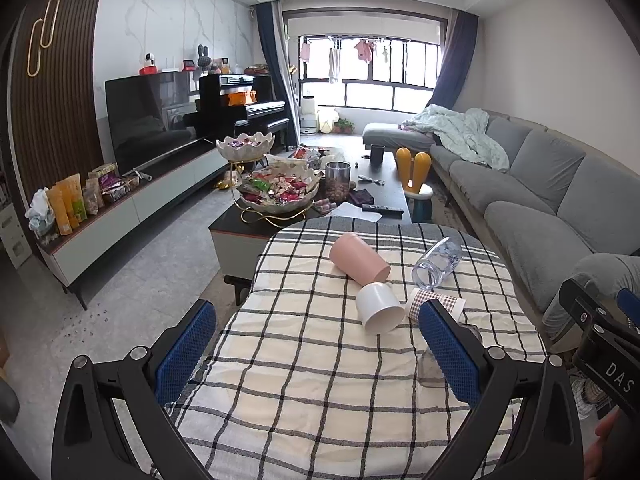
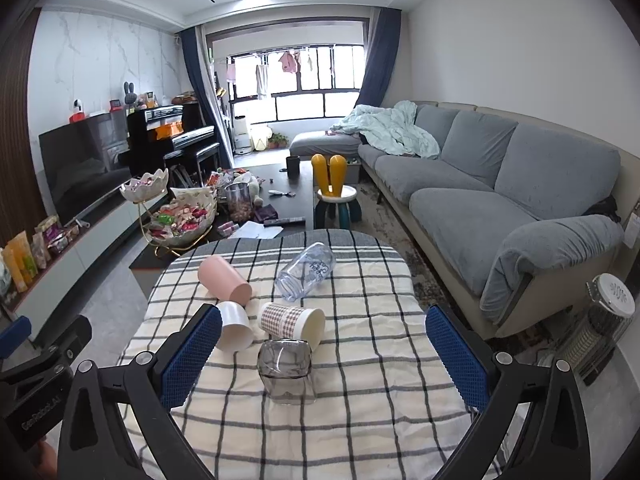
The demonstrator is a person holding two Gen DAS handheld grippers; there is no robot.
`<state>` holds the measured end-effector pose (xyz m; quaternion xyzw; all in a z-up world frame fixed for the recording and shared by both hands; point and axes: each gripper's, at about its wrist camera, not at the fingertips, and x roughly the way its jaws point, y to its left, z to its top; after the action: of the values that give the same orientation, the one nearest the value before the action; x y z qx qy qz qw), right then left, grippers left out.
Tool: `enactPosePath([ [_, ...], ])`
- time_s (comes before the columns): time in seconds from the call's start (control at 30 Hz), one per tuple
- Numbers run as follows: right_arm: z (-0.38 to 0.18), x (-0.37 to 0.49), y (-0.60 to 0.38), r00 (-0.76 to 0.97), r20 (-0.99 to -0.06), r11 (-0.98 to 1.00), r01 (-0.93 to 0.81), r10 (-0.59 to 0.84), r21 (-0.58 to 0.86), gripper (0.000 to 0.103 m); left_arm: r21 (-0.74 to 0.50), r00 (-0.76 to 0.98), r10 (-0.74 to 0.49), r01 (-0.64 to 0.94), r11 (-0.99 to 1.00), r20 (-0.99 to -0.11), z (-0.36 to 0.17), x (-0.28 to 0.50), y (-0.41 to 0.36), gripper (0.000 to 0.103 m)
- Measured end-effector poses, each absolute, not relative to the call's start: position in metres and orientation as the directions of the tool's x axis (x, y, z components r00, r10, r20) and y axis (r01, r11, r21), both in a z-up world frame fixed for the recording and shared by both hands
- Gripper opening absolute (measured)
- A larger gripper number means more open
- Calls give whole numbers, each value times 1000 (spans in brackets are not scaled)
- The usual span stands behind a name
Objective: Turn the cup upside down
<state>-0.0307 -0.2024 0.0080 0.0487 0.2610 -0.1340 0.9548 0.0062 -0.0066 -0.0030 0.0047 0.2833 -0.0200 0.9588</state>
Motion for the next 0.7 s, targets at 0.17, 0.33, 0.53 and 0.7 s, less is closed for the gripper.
enactPosePath([
  [0.17,8,-31,-203,827,-514,959,282,-229,25,102,-5,835,-41,46,999,-549,-4,6,-7,103],
  [0.33,8,-32,-205,824,-518,958,286,-229,31,102,-7,832,-44,48,999,-554,-5,7,-8,103],
  [0.53,8,-31,-206,824,-519,958,286,-228,32,102,-8,832,-45,49,999,-554,-4,7,-8,103],
  [0.7,8,-32,-206,823,-520,958,285,-228,31,102,-9,831,-46,49,999,-554,-4,7,-8,103],
])
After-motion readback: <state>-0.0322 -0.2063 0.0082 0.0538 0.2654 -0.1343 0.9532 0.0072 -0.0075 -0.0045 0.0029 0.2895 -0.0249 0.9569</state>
